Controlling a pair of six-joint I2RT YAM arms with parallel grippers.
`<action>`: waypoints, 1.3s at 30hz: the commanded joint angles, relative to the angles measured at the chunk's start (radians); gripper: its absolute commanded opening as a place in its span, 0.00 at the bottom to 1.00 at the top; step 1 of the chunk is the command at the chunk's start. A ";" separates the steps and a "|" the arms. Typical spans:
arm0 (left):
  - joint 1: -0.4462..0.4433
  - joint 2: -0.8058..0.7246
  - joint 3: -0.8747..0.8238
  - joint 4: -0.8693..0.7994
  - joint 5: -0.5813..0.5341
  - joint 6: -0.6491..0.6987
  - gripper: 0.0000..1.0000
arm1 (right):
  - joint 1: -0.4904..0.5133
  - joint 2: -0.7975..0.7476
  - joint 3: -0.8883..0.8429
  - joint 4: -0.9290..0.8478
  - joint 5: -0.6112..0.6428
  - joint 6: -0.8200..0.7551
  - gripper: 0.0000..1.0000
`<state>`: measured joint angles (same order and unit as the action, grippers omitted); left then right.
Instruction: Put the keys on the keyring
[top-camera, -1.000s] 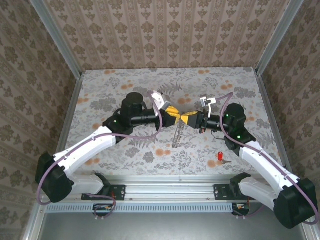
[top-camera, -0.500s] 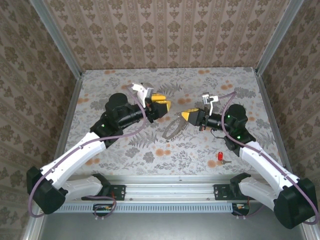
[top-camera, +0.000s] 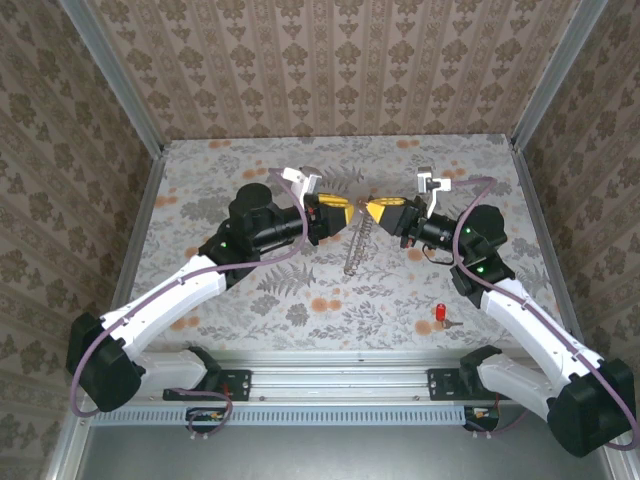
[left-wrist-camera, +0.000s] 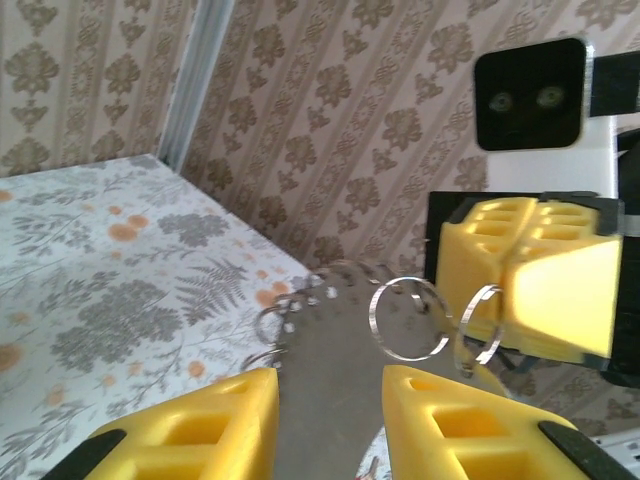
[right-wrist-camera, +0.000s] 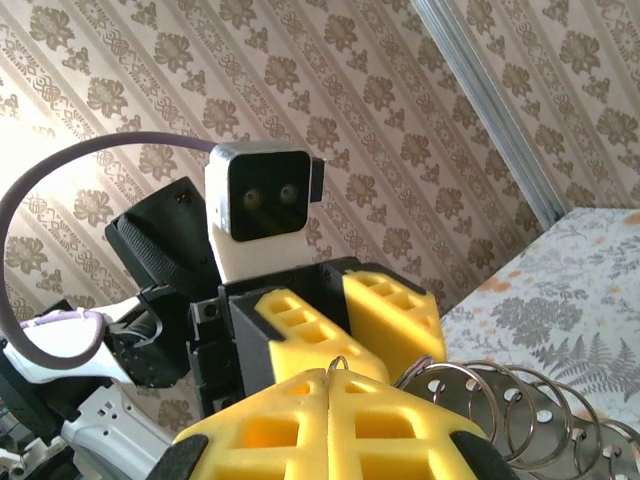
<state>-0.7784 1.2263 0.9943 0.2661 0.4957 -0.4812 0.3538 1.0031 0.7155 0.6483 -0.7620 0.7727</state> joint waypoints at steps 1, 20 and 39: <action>-0.009 0.002 0.018 0.116 0.044 -0.047 0.34 | -0.004 0.013 0.043 0.085 0.026 0.028 0.00; -0.022 0.054 0.049 0.175 0.087 -0.097 0.34 | -0.004 0.027 0.048 0.089 0.030 0.039 0.00; -0.038 0.053 0.059 0.170 0.095 -0.085 0.08 | -0.010 0.054 0.029 0.094 0.039 0.034 0.00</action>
<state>-0.8036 1.2774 1.0191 0.3977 0.5613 -0.5739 0.3504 1.0523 0.7231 0.6945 -0.7429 0.7967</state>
